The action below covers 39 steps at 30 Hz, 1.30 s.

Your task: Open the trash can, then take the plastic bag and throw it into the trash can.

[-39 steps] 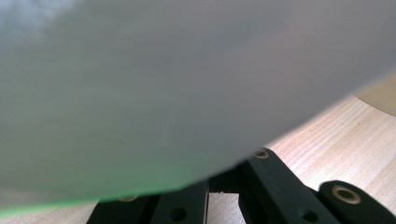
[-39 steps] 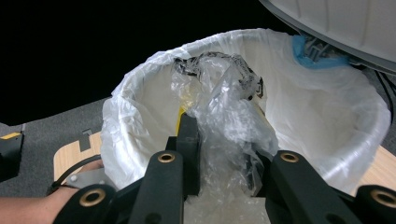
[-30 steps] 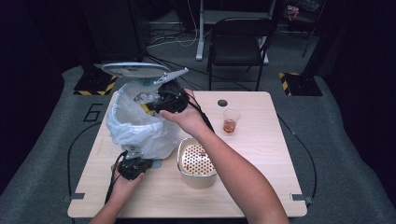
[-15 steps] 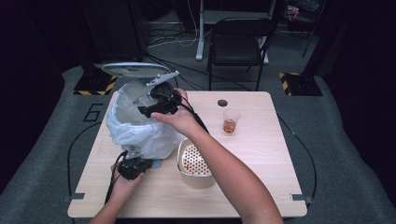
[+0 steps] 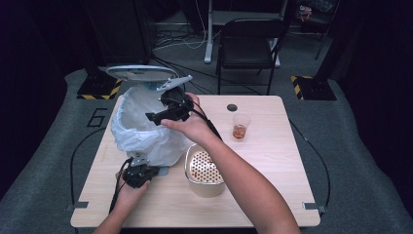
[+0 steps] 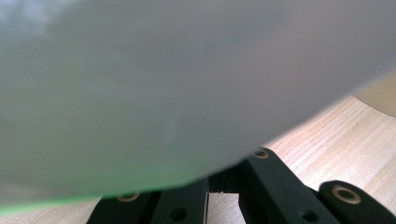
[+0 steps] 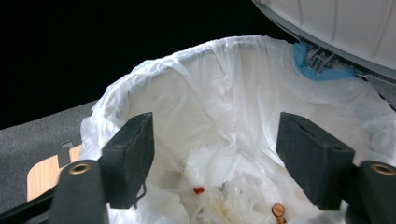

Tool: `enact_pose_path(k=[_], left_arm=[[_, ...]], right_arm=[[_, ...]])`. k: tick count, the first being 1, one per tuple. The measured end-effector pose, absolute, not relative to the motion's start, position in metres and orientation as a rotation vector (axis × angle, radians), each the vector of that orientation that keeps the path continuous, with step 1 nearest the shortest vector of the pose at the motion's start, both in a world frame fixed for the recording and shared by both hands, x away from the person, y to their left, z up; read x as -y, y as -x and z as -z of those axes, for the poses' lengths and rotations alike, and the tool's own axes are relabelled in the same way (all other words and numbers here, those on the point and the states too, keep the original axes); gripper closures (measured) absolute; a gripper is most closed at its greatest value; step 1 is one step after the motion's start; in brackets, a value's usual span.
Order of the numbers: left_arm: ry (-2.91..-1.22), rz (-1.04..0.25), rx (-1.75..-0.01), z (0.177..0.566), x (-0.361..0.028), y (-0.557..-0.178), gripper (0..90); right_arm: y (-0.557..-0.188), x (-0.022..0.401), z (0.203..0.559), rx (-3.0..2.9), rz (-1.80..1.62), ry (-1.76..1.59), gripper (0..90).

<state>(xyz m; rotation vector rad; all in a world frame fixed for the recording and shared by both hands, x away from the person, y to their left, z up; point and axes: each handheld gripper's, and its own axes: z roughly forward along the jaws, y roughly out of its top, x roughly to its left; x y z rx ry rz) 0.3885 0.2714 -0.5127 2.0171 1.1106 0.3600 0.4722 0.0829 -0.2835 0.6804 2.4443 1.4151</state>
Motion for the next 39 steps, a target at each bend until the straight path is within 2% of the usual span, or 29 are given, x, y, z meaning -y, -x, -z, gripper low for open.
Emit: enact_pose_path(k=[9, 14, 22, 23, 31, 39], left_arm=[[-2.011, -0.362, -1.119, 0.513, -0.271, -0.388, 90.0], [-2.016, -0.366, -1.115, 0.513, -0.272, -0.388, 90.0], [-2.019, -0.364, -1.127, 0.513, -0.271, -0.387, 90.0], [-1.998, -0.33, -1.134, 0.513, -0.27, -0.386, 90.0], [-2.005, -0.347, -1.154, 0.513, -0.27, -0.386, 90.0], [-1.999, -0.332, -1.143, 0.513, -0.27, -0.386, 90.0]], right_arm=[[-0.459, -0.06, 0.275, -2.419, -1.43, -0.656, 29.1], [-0.453, -0.042, 0.273, -2.409, -1.43, -0.656, 36.5], [-0.447, -0.01, 0.276, -2.368, -1.408, -0.683, 41.0], [-0.447, -0.005, 0.277, -2.362, -1.406, -0.68, 41.2], [-0.45, 0.021, 0.297, -2.364, -1.325, -0.736, 43.5], [-0.451, 0.047, 0.332, -2.379, -1.246, -0.807, 52.0]])
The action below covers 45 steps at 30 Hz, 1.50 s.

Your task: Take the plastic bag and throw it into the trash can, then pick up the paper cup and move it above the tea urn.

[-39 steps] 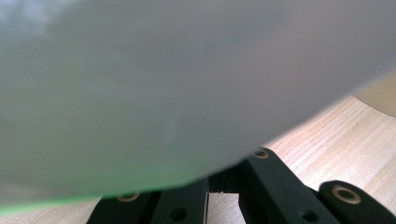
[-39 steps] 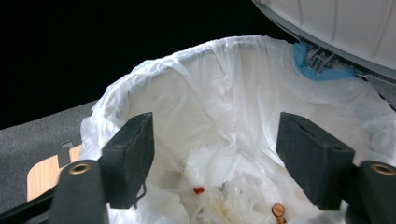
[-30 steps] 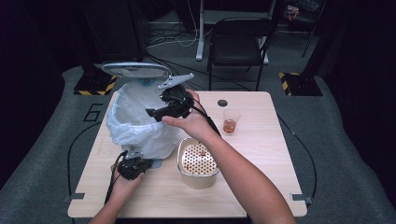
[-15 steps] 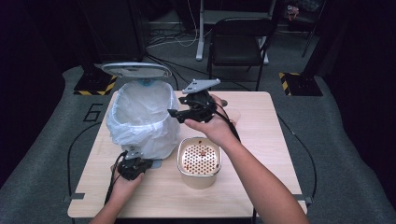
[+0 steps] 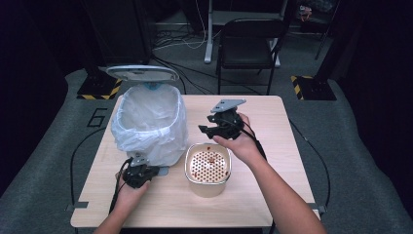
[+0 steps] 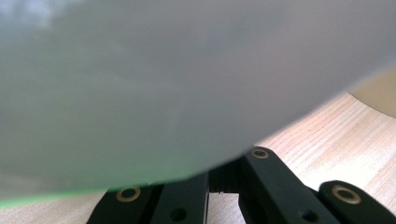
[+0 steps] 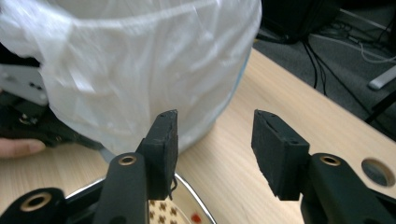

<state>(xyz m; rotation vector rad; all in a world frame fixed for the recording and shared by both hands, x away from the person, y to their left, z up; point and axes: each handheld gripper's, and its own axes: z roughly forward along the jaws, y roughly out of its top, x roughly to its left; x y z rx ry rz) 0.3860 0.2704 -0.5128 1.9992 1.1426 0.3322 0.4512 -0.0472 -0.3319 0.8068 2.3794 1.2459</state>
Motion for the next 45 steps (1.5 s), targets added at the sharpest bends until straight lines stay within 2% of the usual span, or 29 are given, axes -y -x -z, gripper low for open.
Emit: enact_pose_path(k=[10, 19, 23, 34, 45], left_arm=[[-1.999, -0.336, -1.144, 0.513, -0.27, -0.386, 90.0], [-1.974, -0.328, -1.15, 0.514, -0.269, -0.385, 90.0], [-1.978, -0.332, -1.148, 0.514, -0.27, -0.385, 90.0], [-1.983, -0.334, -1.148, 0.513, -0.27, -0.385, 90.0], [-1.993, -0.337, -1.145, 0.513, -0.27, -0.385, 90.0]], right_arm=[[-0.454, 0.067, 0.372, -2.421, -1.249, -0.842, 61.1], [-0.454, 0.073, 0.393, -2.468, -1.228, -0.863, 69.5], [-0.456, 0.075, 0.402, -2.494, -1.209, -0.867, 69.6], [-0.457, 0.087, 0.411, -2.535, -1.221, -0.879, 75.8], [-0.436, 0.108, 0.411, -2.539, -1.203, -0.859, 82.1]])
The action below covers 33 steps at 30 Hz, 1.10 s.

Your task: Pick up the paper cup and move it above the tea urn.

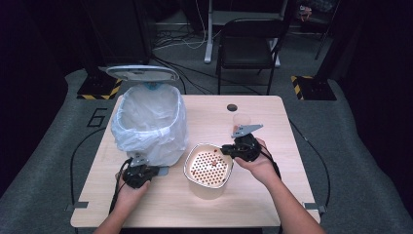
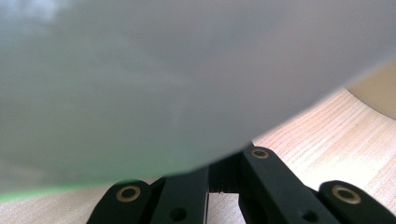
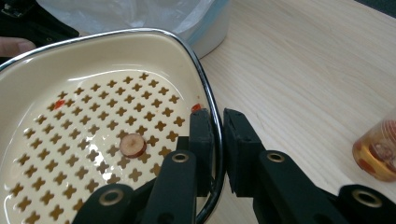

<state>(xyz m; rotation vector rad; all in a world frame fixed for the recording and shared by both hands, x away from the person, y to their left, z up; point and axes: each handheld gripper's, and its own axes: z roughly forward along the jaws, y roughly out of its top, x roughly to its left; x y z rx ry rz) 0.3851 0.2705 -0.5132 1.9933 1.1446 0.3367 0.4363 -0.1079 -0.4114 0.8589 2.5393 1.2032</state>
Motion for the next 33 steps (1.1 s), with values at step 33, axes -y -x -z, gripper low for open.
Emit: enact_pose_path(k=[33], left_arm=[[-1.98, -0.338, -1.15, 0.514, -0.27, -0.385, 90.0]], right_arm=[[-0.401, 0.148, 0.411, -2.485, -1.188, -0.966, 82.6]])
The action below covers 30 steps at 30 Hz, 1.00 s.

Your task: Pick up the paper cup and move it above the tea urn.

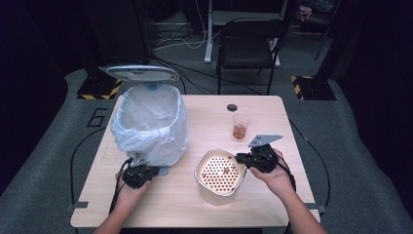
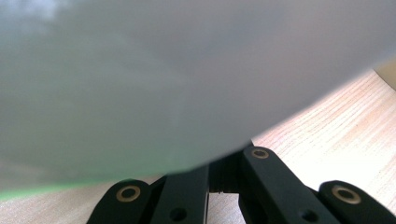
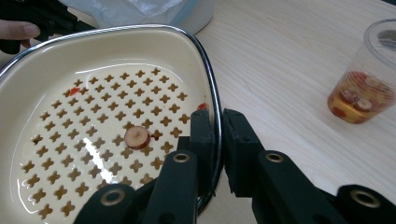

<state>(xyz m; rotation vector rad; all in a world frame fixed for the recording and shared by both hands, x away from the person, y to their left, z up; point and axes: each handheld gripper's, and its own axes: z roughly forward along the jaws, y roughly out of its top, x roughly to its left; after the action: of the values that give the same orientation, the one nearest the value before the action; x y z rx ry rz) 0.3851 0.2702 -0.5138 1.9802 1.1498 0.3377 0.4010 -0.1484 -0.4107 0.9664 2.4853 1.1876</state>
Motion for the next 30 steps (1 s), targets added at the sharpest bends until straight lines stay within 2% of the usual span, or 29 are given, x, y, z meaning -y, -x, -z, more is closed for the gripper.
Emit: enact_pose_path(k=[4, 6, 9, 17, 26, 30], left_arm=[[-1.99, -0.338, -1.148, 0.513, -0.27, -0.385, 90.0], [-1.992, -0.341, -1.149, 0.513, -0.27, -0.385, 90.0], [-1.98, -0.34, -1.155, 0.514, -0.27, -0.385, 90.0], [-1.992, -0.341, -1.147, 0.513, -0.27, -0.385, 90.0], [-1.969, -0.331, -1.151, 0.514, -0.27, -0.385, 90.0], [-1.979, -0.33, -1.15, 0.514, -0.271, -0.385, 90.0]], right_arm=[[-0.399, 0.15, 0.411, -2.484, -1.19, -0.966, 81.9], [-0.4, 0.152, 0.41, -2.474, -1.217, -0.97, 71.0], [-0.402, 0.156, 0.404, -2.43, -1.306, -0.986, 61.3], [-0.421, 0.163, 0.397, -2.344, -1.317, -1.076, 48.2], [-0.462, 0.171, 0.407, -2.254, -1.212, -1.174, 51.7], [-0.479, 0.17, 0.414, -2.254, -1.182, -1.19, 57.3]])
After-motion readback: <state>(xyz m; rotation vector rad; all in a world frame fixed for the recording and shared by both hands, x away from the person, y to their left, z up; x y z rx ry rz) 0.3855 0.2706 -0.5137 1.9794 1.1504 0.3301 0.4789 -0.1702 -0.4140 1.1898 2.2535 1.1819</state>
